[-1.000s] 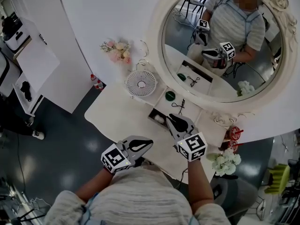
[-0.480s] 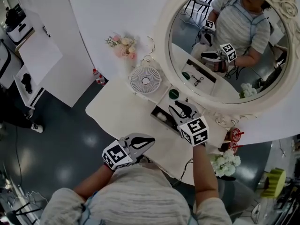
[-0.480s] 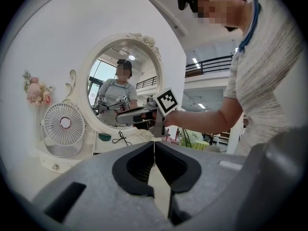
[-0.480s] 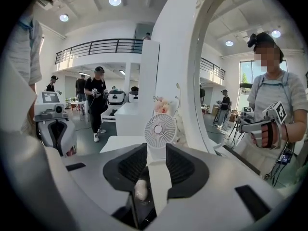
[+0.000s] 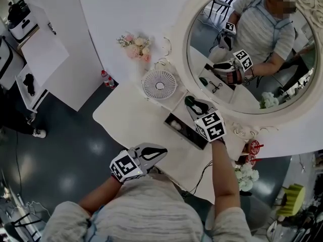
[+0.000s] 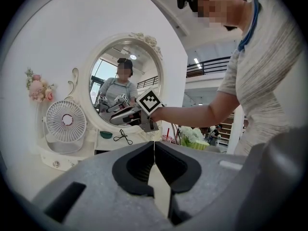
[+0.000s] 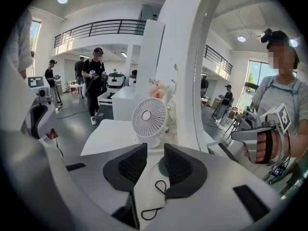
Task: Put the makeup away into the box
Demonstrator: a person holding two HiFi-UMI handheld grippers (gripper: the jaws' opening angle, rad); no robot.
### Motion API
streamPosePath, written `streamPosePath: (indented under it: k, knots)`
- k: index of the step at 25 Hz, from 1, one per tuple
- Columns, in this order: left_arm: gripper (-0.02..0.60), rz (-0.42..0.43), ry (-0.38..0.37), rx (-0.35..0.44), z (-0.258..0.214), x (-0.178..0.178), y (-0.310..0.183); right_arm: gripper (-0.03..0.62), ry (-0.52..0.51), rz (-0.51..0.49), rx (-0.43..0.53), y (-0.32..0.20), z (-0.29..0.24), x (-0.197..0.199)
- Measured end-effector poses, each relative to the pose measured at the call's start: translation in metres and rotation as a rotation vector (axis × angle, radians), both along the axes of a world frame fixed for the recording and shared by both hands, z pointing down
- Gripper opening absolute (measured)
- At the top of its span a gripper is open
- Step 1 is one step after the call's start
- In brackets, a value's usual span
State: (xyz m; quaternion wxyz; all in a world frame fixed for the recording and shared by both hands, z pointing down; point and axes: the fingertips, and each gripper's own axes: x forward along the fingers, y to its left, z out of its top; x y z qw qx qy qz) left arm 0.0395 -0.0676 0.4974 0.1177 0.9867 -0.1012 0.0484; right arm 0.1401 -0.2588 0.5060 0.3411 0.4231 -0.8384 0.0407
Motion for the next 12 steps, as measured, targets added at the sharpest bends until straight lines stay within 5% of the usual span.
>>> streamPosePath:
  k: [12]
  knots:
    - [0.015, 0.012, -0.009, 0.007, 0.004, 0.000, -0.007, 0.089, 0.148, -0.004, -0.080, -0.028, 0.034, 0.016]
